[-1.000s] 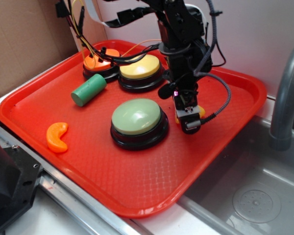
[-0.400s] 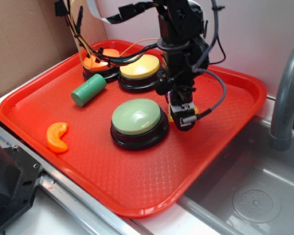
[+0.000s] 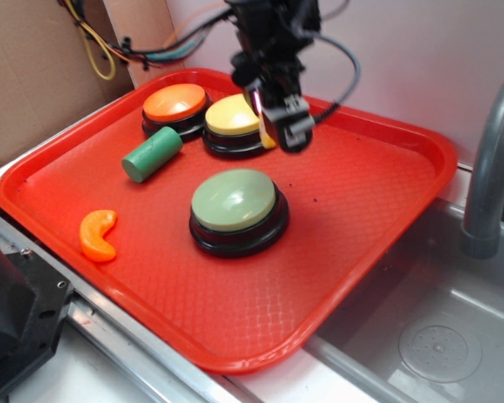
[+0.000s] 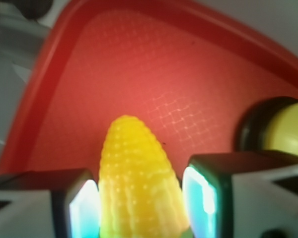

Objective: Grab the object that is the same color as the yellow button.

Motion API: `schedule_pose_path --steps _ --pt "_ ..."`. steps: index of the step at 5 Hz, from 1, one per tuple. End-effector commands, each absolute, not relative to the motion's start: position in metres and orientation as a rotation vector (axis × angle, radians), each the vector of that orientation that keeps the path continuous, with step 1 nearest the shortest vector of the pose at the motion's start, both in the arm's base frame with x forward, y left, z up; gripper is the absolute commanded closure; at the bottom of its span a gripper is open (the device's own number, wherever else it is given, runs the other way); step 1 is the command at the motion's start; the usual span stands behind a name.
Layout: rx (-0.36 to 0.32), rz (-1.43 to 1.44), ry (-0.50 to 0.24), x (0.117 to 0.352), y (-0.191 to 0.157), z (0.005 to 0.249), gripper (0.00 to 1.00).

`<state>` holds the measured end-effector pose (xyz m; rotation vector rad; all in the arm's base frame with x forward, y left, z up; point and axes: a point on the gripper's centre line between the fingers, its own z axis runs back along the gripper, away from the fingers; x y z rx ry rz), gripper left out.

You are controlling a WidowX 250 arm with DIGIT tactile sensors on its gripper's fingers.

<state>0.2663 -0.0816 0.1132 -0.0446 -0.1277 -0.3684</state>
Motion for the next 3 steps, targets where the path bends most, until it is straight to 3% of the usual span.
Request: schedule_pose_path --steps 1,2,3 --pt "-0.006 -0.188 -0.21 0.222 -0.043 0.151 1.0" --pt "-0.028 -0.122 -0.17 0.206 -0.026 0.15 1.0" --pt "-0.031 -0.053 -0.177 0.196 -0.02 0.151 1.0"
